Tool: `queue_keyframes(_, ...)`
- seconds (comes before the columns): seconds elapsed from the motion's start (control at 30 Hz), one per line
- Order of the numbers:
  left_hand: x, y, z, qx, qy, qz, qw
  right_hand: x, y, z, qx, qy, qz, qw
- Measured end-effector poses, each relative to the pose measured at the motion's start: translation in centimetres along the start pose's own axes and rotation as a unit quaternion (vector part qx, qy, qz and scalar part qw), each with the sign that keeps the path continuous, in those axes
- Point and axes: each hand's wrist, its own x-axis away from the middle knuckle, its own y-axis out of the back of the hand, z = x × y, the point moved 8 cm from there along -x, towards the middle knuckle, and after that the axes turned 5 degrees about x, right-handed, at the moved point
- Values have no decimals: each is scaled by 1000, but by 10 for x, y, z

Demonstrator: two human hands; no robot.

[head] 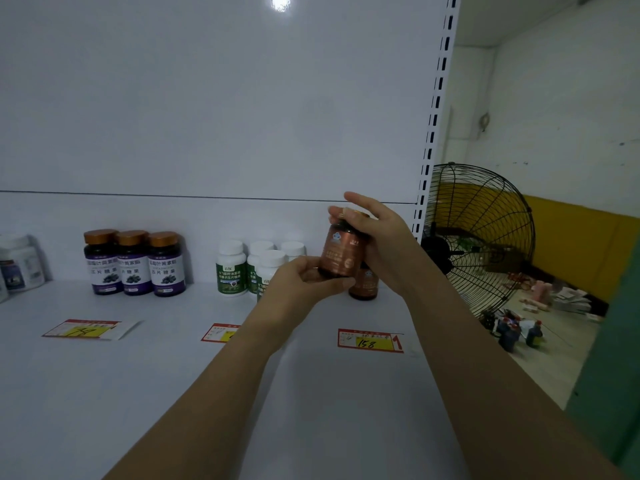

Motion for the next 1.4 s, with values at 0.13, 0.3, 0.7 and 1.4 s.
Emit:
queue_keyframes(0.13,0,7,-2,15,-22,-41,999,0,-7,-3,35,-22,30,999)
queue_keyframes(0.3,-1,15,-7,35,-60,-69,995,5,-16,-1,120,9,76,990)
queue_keyframes(0.7,4,55,-21,-63,-151,-197,967,15,-51,21,195,144,97,965)
queue_keyframes(1.4,19,4,9,149,222,72,961,16,0,-37,161,-195,-48,966)
